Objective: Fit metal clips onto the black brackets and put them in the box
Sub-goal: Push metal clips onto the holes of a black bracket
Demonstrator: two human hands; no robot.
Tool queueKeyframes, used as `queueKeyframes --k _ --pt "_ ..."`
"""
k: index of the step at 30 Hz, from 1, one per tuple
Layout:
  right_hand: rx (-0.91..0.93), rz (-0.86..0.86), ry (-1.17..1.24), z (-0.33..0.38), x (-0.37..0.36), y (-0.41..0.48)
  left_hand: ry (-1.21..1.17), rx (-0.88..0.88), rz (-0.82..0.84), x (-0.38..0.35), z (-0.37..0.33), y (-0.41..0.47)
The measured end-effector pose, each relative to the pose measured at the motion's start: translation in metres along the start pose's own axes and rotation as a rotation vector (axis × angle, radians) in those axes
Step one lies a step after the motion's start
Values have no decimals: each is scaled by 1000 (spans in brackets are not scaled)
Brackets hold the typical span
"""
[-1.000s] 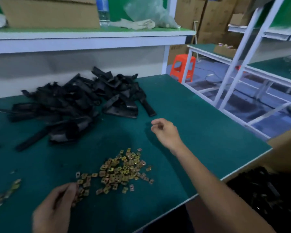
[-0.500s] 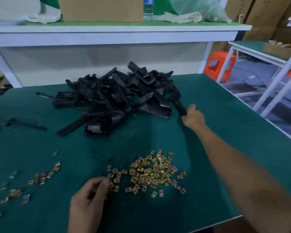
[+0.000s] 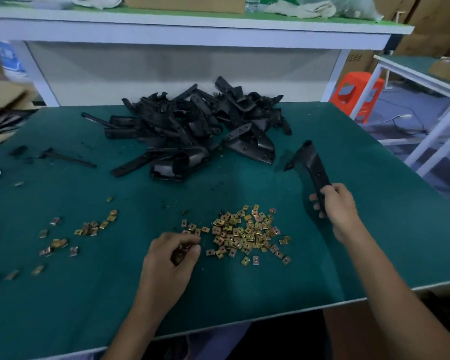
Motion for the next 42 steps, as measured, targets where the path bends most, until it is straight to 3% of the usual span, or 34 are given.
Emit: queueKeyframes --k 6,13,24,42 --pt "120 33 281 -9 -34 -112 292 -118 117 -19 2 -1" --pt "202 179 259 -17 -80 -186 255 -132 109 -21 4 0" --pt "384 181 -19 -26 -92 -196 -430 119 -170 5 20 3" --pt "427 183 -140 -29 -95 -197 -624 136 -181 6 19 3"
Point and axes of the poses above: each hand's wrist, its own y-axis towards the middle knuckle, its own x-axis out of the back of the hand, z = x × y, the point moved 5 cm from there along y, towards the middle knuckle, and after that the axes turned 2 degrees about -x, right-handed, at the moved point
